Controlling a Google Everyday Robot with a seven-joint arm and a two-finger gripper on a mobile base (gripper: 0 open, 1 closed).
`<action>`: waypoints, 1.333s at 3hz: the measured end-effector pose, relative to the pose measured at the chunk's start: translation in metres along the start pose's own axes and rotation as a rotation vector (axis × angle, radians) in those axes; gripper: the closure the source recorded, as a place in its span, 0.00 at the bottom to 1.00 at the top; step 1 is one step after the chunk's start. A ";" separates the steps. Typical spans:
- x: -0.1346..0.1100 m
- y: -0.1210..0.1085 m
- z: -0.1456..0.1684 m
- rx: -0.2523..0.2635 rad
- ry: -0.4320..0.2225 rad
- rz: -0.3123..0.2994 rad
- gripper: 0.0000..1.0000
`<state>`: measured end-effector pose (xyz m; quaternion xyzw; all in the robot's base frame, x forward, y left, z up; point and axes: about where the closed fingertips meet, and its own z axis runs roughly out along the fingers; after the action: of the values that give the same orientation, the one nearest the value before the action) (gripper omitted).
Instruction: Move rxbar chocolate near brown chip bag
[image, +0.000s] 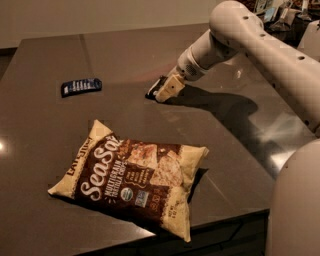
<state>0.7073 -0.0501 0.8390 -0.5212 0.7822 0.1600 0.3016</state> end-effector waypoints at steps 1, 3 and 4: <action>-0.001 0.000 -0.002 0.000 0.000 0.000 1.00; -0.011 0.041 -0.037 -0.060 -0.036 -0.039 1.00; -0.025 0.100 -0.087 -0.146 -0.083 -0.088 1.00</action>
Offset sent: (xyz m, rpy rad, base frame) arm -0.1484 0.0021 0.1024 0.1027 0.0019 0.2187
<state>0.5968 -0.0406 0.9158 -0.5686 0.7316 0.2247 0.3016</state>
